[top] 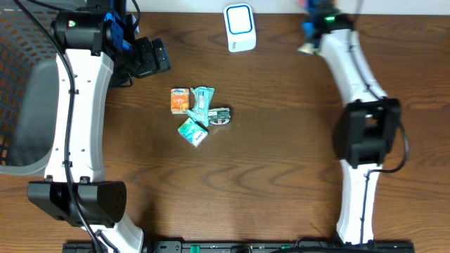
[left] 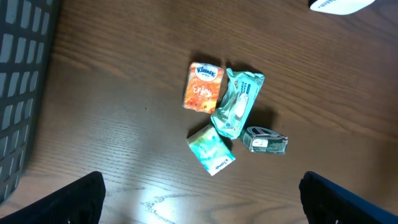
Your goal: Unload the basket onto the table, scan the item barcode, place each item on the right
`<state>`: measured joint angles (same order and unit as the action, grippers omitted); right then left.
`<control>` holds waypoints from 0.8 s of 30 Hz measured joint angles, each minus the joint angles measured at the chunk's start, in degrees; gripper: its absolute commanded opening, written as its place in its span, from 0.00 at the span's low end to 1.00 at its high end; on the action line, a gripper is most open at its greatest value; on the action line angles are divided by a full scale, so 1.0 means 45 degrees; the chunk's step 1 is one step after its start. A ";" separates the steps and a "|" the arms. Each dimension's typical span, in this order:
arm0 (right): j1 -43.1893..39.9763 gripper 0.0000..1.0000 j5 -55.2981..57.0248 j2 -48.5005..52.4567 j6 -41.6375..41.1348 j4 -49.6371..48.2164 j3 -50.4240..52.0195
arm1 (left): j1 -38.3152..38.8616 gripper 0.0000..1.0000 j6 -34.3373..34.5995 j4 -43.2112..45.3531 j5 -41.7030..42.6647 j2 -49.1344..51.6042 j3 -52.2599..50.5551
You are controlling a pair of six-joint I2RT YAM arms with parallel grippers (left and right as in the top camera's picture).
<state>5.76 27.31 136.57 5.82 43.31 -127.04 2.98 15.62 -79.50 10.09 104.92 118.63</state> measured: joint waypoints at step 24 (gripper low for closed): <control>-0.1656 0.96 -1.0472 -0.0151 -0.1481 0.4109 0.0005 | 0.0000 0.98 0.0000 0.0005 0.0005 0.0000 0.0000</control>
<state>-1.69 -19.81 135.90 -0.84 61.80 -127.02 2.98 15.62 -79.48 10.11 104.92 118.63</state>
